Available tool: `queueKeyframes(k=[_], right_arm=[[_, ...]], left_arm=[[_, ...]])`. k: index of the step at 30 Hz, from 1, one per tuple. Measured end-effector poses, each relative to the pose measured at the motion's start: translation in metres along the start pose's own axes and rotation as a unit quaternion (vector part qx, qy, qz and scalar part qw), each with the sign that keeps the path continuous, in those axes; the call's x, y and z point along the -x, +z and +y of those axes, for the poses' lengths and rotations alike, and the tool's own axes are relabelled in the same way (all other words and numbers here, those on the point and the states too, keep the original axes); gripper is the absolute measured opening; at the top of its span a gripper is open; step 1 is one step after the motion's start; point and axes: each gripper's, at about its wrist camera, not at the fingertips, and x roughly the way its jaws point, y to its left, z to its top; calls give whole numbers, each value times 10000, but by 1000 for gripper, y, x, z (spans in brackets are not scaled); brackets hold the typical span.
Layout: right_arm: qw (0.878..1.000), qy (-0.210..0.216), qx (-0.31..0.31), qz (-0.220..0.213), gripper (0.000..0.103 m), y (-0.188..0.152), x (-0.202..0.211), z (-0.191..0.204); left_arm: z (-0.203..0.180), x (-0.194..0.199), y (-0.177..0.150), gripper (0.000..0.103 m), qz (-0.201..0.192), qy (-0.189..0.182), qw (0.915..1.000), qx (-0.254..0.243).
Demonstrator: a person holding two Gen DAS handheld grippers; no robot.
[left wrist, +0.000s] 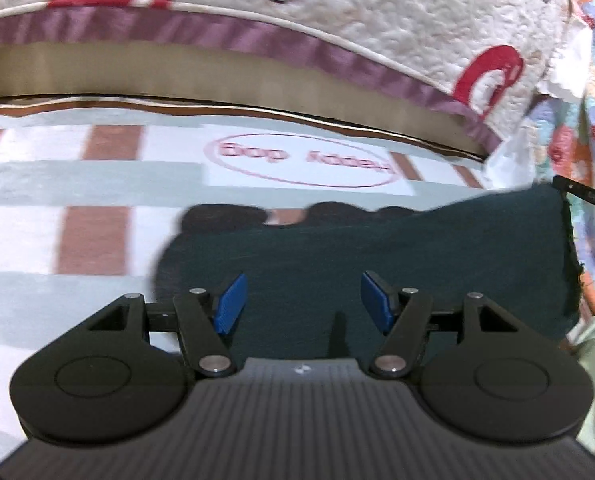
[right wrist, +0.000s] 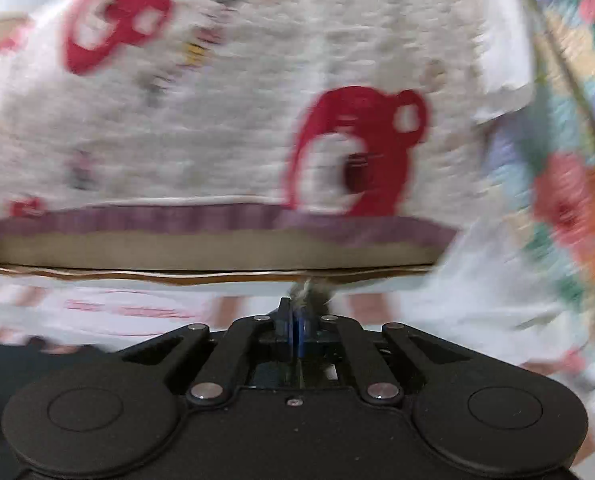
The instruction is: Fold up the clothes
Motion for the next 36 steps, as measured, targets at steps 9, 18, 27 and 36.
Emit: queueKeyframes(k=[9,18,27,36], right_arm=[[9873,-918,-1006,815,70,-13,13,-3],[9630,-1264,-1250,2024,74,-114,51,5],[9257,-402,-3348,1714,83,-139,60,-38],[9095,-246,-3992,1133,83,-164,65,-27]], left_arm=[[75,21,-9,70,-250,53,9952,945],[73,1,-22,73,66,-822,9897,1171],[78,-22,-16,76,558,-1278,9804,1389],[70,-49,-7,81,693,-1089,9792,1563]])
